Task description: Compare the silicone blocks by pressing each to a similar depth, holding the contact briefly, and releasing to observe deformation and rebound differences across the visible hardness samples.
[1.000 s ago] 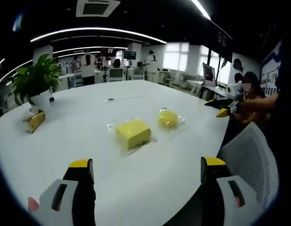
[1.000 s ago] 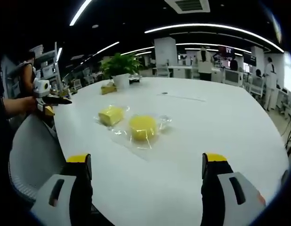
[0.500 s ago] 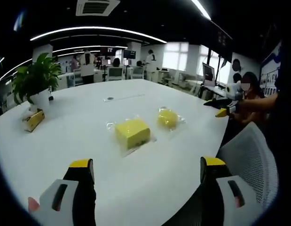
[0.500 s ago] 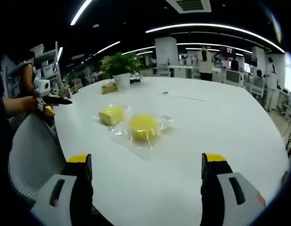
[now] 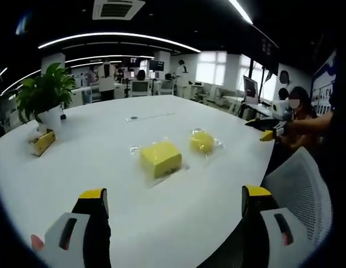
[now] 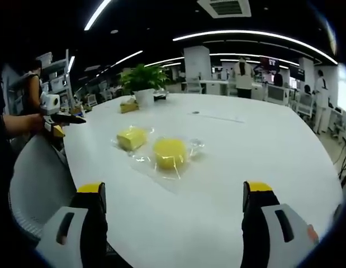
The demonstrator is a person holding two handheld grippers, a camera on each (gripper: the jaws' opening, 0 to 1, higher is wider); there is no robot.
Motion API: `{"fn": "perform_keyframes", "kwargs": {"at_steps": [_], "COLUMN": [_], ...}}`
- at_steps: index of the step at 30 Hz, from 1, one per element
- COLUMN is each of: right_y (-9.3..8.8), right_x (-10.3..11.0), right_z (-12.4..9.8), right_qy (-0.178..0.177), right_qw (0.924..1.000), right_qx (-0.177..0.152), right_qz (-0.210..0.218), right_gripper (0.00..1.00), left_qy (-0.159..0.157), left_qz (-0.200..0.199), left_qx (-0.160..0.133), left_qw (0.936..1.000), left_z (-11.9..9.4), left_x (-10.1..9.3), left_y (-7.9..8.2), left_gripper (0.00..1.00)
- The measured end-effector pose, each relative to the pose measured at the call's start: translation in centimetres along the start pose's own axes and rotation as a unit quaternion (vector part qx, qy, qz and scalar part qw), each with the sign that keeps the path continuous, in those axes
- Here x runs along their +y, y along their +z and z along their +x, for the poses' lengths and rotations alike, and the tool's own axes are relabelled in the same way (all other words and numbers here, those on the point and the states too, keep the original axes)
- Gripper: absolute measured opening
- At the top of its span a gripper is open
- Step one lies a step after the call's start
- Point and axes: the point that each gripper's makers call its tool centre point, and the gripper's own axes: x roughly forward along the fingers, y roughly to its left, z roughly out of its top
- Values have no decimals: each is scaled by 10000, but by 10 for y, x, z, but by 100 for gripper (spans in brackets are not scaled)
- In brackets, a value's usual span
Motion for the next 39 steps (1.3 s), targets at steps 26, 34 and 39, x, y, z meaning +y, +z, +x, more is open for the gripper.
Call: {"fn": "perform_keyframes", "kwargs": {"at_steps": [26,34,39], "right_y": [-7,-9,-7], "right_x": [1,-2,-3], "right_z": [-1,-8,-9], "right_qy": [76,-11,-22], "right_qw": [9998,9998,9998], "right_qx": [190,173,130], "right_qz": [-78,75,112], "right_gripper": [94,92,91], "left_qy": [-379,-557,-666], "left_qz": [-1163,-1433,-1385], "left_qx": [-214,45,296], "left_qw": [9923,9881,9877], "left_z": [34,67,88], "left_x": [23,35,39], "left_y": [37,53,55], "left_gripper": [99,98,98]}}
